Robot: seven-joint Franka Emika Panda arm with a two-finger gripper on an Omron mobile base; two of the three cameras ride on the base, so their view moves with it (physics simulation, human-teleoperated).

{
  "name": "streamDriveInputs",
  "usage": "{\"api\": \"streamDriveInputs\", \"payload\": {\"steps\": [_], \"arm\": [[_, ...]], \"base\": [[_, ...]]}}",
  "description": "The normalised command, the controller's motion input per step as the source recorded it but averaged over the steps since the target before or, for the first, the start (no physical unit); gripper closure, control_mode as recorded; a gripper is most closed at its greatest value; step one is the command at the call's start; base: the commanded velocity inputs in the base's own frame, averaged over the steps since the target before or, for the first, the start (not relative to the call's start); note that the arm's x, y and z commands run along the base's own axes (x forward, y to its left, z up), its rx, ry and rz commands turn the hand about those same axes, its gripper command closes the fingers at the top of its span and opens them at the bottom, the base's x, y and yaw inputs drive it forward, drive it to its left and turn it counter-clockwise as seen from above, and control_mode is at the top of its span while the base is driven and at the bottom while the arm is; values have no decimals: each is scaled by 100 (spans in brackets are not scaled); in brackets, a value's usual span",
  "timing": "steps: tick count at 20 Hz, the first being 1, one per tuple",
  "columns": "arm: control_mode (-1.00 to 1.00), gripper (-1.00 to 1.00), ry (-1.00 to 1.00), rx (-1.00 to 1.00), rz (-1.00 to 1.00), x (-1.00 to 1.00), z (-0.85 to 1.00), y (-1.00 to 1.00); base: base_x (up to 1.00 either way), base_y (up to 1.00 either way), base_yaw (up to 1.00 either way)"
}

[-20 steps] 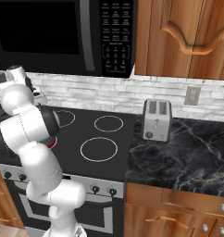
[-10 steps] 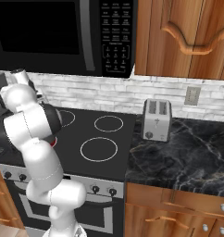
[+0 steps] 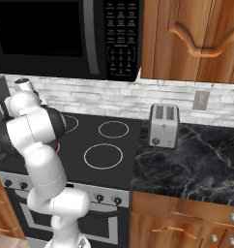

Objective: Pick up the sugar cube(s) and place them in the saucepan with hot chocolate.

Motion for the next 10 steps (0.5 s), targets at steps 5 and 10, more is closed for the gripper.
{"api": "streamDriveInputs", "payload": {"steps": [5, 10], "arm": [[-100, -100, 0, 2, 0, 0, 0, 2], [-100, -100, 0, 0, 0, 0, 0, 0]], "base": [[0, 0, 0], [0, 0, 0]]}}
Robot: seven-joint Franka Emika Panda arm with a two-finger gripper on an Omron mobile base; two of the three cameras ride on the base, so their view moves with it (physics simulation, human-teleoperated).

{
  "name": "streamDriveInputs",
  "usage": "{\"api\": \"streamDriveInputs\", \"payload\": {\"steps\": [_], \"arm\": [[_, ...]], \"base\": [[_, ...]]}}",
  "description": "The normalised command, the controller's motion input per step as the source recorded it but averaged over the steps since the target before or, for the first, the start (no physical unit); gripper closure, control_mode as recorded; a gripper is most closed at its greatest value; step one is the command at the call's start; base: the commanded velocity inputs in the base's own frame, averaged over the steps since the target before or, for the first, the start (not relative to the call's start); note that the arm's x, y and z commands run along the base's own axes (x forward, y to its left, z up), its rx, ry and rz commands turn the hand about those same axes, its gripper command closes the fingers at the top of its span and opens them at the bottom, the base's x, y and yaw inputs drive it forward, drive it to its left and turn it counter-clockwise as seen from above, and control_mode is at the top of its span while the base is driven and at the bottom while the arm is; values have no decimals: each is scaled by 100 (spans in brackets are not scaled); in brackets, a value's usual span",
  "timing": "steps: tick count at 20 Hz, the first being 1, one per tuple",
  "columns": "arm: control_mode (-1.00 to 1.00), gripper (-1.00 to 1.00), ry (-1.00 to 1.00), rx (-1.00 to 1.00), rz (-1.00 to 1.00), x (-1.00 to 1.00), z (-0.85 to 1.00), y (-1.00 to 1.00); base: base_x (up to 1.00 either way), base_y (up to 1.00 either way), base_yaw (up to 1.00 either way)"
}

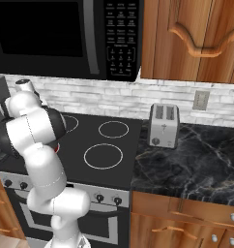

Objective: Pick up the sugar cube(s) and place them in the saucepan with hot chocolate.

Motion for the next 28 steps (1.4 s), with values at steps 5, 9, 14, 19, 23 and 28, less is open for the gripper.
{"api": "streamDriveInputs", "payload": {"steps": [5, 9, 14, 19, 23, 28], "arm": [[-100, -100, 0, 0, 0, 0, 0, 0], [-100, -100, -4, 0, 0, -9, 16, -1], [-100, -100, -13, 0, 0, -36, 68, -11], [-100, -100, -14, 0, 0, -32, 61, 0], [-100, -100, -17, 0, 0, -32, 49, 0], [-100, -100, -20, 0, 0, -31, 43, 0]], "base": [[0, 0, 0], [0, 0, 0], [0, 0, 0], [0, 0, 0], [0, 0, 0], [0, 0, 0]]}}
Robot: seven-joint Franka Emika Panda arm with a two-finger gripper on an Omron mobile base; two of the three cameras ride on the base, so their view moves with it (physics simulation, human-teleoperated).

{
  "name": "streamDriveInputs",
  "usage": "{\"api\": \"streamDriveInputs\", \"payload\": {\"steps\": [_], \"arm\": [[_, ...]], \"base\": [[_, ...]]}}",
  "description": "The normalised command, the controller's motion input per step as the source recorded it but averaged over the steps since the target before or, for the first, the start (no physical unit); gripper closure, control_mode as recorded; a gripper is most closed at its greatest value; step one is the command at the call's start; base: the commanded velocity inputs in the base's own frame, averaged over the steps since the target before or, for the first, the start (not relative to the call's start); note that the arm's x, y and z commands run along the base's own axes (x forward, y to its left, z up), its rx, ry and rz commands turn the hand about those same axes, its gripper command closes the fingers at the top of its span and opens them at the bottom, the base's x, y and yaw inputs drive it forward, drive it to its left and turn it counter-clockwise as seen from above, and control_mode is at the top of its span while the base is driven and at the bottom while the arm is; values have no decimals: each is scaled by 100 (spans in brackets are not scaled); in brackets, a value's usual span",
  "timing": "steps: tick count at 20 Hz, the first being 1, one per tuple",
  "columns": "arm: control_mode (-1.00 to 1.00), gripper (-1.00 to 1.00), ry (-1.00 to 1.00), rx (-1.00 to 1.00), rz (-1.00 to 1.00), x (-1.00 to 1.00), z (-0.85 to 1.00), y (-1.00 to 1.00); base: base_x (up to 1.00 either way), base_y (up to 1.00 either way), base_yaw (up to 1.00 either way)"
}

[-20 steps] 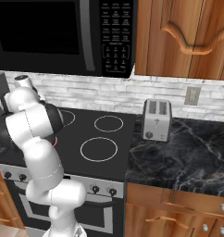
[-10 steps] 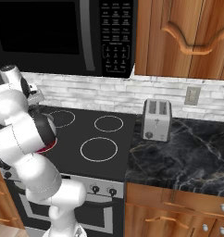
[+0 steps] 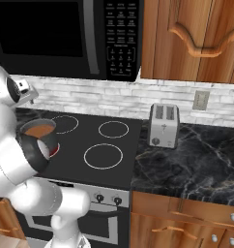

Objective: Pick up the sugar cube(s) and place them in the saucepan with hot chocolate.

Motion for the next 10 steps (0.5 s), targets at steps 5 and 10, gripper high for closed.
{"api": "streamDriveInputs", "payload": {"steps": [5, 10], "arm": [[-100, -100, -21, 0, 0, -31, 35, 0], [-100, -100, -20, 0, 0, -33, 33, -8]], "base": [[0, 0, 0], [0, 0, 0]]}}
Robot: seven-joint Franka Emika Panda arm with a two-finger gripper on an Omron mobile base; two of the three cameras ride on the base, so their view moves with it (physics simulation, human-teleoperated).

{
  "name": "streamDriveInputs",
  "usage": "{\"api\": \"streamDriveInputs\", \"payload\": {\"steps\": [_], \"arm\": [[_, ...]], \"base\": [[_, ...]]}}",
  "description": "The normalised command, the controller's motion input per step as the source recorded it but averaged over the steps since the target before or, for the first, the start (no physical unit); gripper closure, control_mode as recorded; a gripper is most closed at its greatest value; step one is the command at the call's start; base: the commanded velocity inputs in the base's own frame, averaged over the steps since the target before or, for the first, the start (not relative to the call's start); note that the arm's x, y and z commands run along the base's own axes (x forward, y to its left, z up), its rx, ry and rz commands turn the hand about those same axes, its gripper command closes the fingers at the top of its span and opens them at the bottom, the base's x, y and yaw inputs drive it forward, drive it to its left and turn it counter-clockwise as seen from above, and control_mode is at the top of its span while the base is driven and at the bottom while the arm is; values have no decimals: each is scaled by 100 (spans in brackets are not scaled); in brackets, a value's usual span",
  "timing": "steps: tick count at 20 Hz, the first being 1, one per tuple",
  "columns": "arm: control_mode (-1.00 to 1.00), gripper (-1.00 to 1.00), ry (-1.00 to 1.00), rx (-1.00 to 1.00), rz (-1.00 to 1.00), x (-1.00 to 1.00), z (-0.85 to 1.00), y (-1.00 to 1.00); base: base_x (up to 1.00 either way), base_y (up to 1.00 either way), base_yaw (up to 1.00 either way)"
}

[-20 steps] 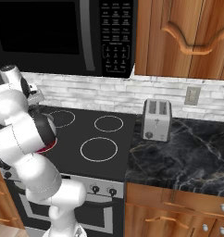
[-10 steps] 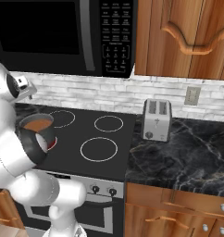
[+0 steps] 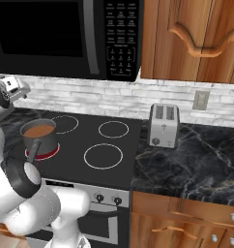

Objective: Pick up the sugar cube(s) and place them in the saucepan with hot chocolate.

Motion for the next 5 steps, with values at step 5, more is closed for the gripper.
{"api": "streamDriveInputs", "payload": {"steps": [5], "arm": [[-100, -100, -14, 0, 0, -49, 29, -15]], "base": [[0, 0, 0]]}}
